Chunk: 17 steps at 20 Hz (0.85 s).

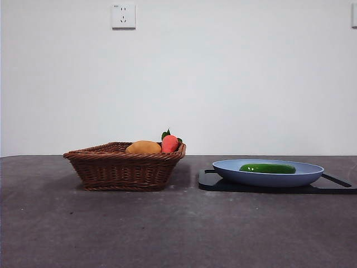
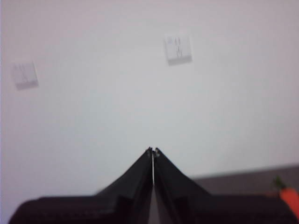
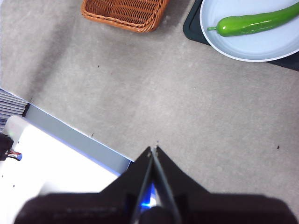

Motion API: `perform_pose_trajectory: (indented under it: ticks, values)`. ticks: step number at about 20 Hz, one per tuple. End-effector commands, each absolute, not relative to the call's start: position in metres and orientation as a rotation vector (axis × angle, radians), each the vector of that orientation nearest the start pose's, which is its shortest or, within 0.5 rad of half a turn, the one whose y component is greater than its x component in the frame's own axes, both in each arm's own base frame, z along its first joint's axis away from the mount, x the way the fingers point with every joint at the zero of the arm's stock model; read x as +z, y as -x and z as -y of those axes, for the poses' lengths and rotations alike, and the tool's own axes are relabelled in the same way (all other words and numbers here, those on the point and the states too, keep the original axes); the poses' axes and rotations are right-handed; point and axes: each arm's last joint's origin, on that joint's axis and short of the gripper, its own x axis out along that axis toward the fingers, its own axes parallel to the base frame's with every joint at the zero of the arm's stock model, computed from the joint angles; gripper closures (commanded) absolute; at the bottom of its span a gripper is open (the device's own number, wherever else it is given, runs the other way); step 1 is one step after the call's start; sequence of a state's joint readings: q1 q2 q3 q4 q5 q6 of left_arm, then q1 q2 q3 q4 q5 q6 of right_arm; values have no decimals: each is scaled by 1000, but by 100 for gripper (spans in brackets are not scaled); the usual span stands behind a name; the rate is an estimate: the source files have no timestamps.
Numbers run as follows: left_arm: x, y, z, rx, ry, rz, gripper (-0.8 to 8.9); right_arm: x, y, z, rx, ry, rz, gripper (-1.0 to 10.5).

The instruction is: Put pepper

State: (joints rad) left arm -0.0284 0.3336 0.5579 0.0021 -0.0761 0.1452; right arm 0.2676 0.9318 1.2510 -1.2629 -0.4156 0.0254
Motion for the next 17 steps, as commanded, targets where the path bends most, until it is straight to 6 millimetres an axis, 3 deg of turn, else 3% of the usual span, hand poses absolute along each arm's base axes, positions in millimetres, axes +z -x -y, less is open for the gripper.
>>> perform_pose_trajectory:
  ticks: [1, 4, 8, 12, 17]
  values:
    - [291, -90, 0, 63, -89, 207, 805, 377, -125, -47, 624, -83, -948, 936]
    - [247, -90, 0, 57, -60, 155, 805, 377, -125, -47, 625, -83, -948, 936]
    - [208, -93, 0, 55, -19, 106, 805, 377, -125, -47, 625, -83, -948, 936]
    - [183, -96, 0, 53, 7, 54, 805, 377, -125, -47, 624, -83, -948, 936]
    - [167, -99, 0, 53, 7, -10, 805, 377, -125, -47, 625, -83, -948, 936]
